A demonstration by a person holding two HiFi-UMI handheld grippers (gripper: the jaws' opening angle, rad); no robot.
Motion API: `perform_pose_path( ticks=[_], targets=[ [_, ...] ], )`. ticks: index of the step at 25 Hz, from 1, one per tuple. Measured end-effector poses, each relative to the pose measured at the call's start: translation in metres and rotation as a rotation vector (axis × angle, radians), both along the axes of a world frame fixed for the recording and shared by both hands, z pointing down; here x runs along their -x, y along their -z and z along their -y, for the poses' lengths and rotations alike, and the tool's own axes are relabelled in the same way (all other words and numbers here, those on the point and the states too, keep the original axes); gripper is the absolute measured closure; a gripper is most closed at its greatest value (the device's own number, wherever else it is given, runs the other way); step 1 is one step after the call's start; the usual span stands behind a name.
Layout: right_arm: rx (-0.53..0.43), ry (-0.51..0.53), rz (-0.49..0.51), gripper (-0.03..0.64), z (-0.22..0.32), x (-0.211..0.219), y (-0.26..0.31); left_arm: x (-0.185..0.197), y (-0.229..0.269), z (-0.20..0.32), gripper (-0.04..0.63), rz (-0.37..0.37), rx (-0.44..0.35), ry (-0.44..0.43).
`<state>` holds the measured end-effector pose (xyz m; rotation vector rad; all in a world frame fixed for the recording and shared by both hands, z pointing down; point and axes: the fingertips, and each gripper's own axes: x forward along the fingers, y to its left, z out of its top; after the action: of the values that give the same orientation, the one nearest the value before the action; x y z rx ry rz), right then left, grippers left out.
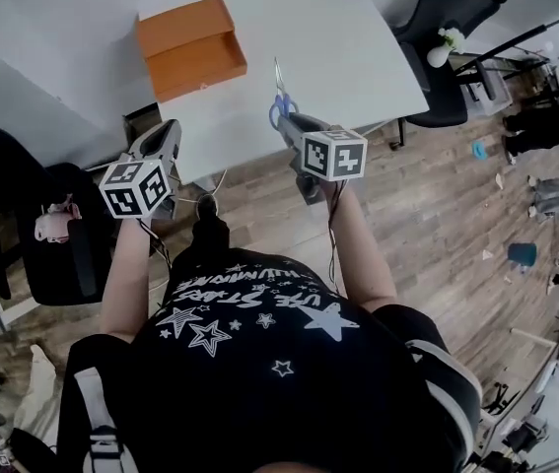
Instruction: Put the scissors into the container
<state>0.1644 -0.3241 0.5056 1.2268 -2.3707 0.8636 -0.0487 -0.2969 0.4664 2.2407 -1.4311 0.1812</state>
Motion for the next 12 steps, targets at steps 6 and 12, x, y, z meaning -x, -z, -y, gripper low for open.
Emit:
perform_pose_path(
  ticks=[6, 12],
  targets=[
    [-0.034, 0.084, -0.130, 0.520, 0.070, 0.050, -0.003, 0.046, -0.004, 0.068, 0.572, 0.002, 0.018, 0.003],
    [-0.105, 0.231, -0.301, 0.520, 0.125, 0.090, -0.004, 0.079, -0.011, 0.119, 0.572, -0.005, 0.038, 0.024]
  ],
)
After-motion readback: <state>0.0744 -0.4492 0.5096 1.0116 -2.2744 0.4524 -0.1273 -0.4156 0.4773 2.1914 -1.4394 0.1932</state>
